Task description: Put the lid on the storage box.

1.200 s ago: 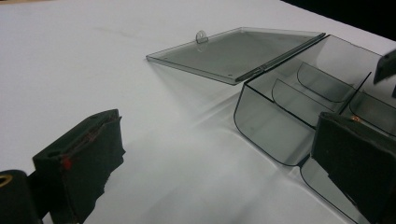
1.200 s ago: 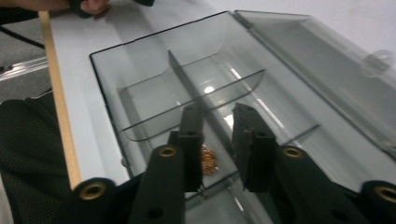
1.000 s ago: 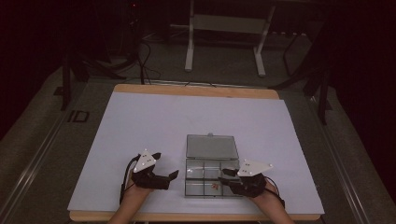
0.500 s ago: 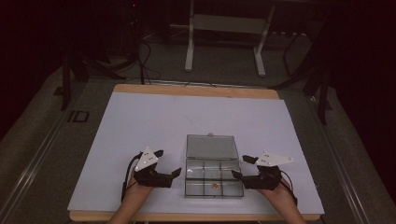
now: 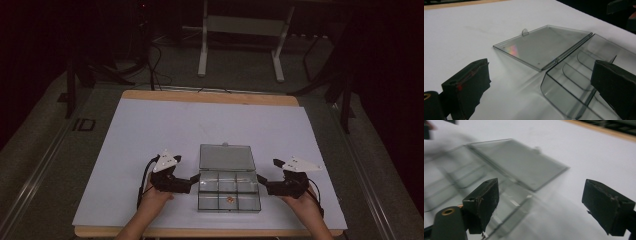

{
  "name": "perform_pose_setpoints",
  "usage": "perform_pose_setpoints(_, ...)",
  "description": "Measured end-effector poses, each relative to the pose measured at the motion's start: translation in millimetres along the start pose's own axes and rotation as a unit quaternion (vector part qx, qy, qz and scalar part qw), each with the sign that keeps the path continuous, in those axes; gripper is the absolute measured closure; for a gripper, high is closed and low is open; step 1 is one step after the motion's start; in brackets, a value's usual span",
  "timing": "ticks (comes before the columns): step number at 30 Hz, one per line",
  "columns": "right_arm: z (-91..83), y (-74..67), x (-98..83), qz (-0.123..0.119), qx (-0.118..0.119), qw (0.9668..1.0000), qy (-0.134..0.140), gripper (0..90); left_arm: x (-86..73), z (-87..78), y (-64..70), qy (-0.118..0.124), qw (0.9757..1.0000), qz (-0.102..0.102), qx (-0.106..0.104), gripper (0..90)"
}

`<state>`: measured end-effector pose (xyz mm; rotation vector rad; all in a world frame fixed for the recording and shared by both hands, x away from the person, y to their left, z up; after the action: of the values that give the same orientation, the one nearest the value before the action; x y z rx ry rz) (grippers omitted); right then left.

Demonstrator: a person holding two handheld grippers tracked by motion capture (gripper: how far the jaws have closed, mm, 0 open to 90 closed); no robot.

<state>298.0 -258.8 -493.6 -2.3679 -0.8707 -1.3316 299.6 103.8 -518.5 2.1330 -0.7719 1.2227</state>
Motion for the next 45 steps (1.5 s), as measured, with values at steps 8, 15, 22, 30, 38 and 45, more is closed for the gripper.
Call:
perform_pose_setpoints(8, 4.7, 11.2, -2.7, 0.022, -0.012, 0.9997, -0.003, 22.2, 12.4, 13.5, -3.6, -0.028, 0.9994, -0.011, -0.018, 3.0)
perform_pose_setpoints(15, 16.4, 27.5, -6.7, 0.053, -0.034, 0.9980, -0.006, 26.8, 26.3, 28.4, -3.9, -0.039, 0.9987, -0.020, -0.028, 3.0)
perform_pose_setpoints(22, 24.7, 29.1, 4.8, 0.043, -0.034, 0.9985, 0.004, 27.7, 37.2, 40.8, -5.9, -0.042, 0.9981, -0.031, -0.034, 3.0)
perform_pose_setpoints(30, 41.3, 28.9, 12.0, 0.053, -0.030, 0.9981, -0.002, 29.6, 41.5, 55.2, -13.4, -0.050, 0.9979, -0.037, -0.017, 3.1)
perform_pose_setpoints(38, 56.5, 26.1, 17.4, 0.057, -0.024, 0.9980, -0.008, 30.9, 41.5, 62.7, -19.6, -0.063, 0.9957, -0.065, -0.021, 3.1)
perform_pose_setpoints(45, 71.5, 19.4, 22.3, 0.050, -0.014, 0.9985, -0.018, 30.8, 36.6, 69.1, -30.3, -0.087, 0.9885, -0.122, -0.019, 4.8)
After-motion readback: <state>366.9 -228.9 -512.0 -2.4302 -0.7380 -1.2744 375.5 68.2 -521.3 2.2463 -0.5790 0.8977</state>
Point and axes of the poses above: each handheld gripper's, and its own axes: z roughly forward along the jaws, x roughly out of its top, y roughly to its right, the point moved 2 cm from there along z, roughly forward along the jaws, and after that the axes turned 3 degrees about -x, right-handed, at the moved point
